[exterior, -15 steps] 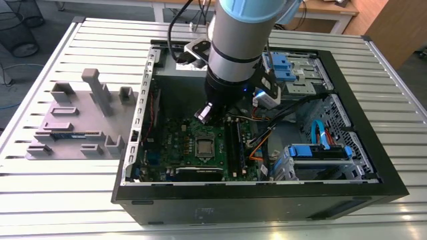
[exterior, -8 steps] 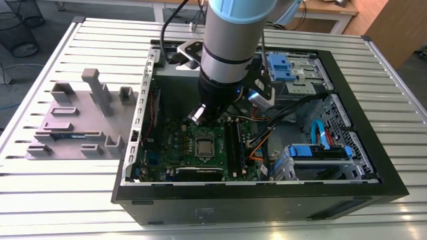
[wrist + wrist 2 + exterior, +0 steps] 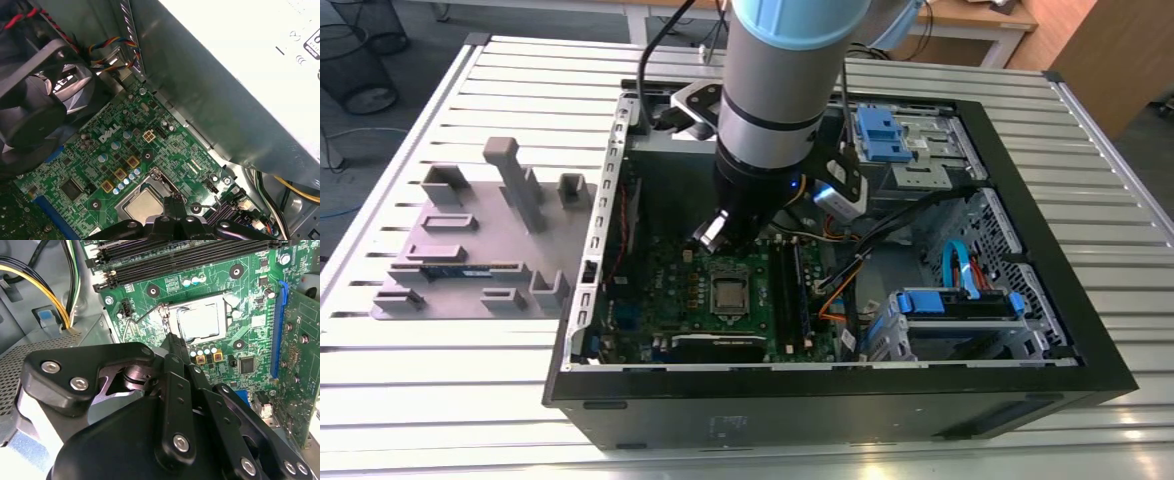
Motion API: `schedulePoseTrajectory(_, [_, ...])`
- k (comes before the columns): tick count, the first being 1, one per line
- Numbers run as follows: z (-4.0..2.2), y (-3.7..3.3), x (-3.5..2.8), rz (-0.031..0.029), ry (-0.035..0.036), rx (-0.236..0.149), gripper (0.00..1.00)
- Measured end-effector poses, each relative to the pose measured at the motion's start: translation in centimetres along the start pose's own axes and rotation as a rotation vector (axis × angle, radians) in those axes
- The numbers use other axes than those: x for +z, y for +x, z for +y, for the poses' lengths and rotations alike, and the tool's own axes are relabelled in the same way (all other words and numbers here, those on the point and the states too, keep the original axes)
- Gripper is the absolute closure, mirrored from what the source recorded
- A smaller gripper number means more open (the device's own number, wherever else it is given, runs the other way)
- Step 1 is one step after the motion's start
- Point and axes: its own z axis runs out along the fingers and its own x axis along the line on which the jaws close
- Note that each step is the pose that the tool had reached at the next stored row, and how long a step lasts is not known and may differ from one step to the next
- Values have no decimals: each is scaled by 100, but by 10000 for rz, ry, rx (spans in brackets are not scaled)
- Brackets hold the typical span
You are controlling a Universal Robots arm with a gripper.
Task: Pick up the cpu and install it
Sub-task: 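Close the cpu cover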
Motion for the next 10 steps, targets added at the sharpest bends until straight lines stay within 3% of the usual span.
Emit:
schedulePoseTrajectory(4, [6, 36, 0, 1, 0, 0, 89])
schedulePoseTrajectory(10, [6, 38, 0, 1, 0, 0, 89])
